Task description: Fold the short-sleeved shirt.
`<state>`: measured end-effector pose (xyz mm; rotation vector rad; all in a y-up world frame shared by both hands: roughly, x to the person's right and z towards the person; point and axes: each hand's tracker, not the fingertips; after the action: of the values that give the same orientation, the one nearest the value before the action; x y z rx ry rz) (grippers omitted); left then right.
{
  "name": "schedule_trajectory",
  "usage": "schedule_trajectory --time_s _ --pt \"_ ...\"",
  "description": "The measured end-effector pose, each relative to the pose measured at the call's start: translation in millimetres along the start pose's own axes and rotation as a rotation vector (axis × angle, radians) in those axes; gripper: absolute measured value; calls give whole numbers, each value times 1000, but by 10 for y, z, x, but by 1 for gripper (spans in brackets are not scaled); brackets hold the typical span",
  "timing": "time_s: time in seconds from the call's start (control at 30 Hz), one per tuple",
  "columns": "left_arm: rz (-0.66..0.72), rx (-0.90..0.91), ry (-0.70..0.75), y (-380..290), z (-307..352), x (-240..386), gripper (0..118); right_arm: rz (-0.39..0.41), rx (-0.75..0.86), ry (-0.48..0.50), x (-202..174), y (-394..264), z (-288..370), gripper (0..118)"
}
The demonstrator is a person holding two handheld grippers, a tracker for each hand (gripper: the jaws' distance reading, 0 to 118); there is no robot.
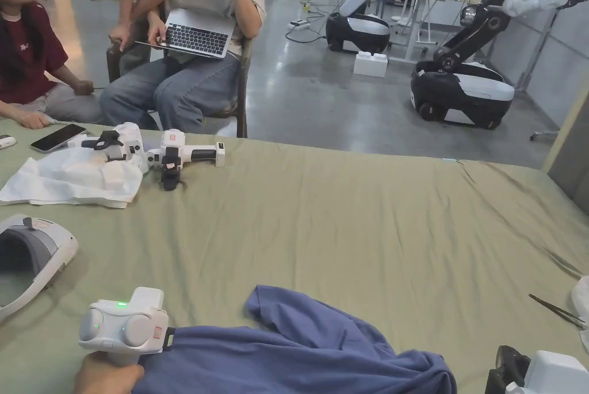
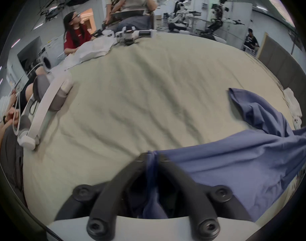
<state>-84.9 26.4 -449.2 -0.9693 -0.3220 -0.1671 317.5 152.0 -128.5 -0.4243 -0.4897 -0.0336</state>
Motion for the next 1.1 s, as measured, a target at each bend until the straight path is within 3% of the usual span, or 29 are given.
schedule_trajectory --time_s 0.13,0.27,0.37,0.53,0.63,0.73,0.77,0.83,0.87,0.9,1.0,1.1 --pt "13 25 -45 -43 291 67 1 -14 -61 11 75 -58 -64 2" --pt "50 147 -79 -65 641 -46 1 -9 -178 6 181 -196 -214 16" --pt "40 218 -86 -144 1088 -7 1 -28 -330 58 248 -405 -394 45" --pt "45 288 -82 -271 1486 -7 1 -73 -468 101 213 -757 -624 64" --pt "52 295 -84 -346 1562 -12 1 -87 -504 138 100 -878 -781 64" --pt "32 289 -69 -422 1595 12 1 -40 -563 153 -76 -949 -915 58" --pt "30 285 -67 -430 1554 4 1 -11 -562 159 -141 -979 -943 42" --pt "29 278 -64 -468 1551 13 1 51 -547 145 -216 -1021 -960 27" --pt "32 275 -62 -490 1555 20 1 61 -532 131 -239 -1034 -944 11" --pt "36 272 -62 -496 1528 19 1 52 -528 130 -232 -1025 -932 6" --pt "31 269 -55 -509 1549 36 1 14 -507 157 -131 -949 -867 5" --pt "37 293 -50 -461 1613 4 1 54 -379 100 -36 -728 -682 4"
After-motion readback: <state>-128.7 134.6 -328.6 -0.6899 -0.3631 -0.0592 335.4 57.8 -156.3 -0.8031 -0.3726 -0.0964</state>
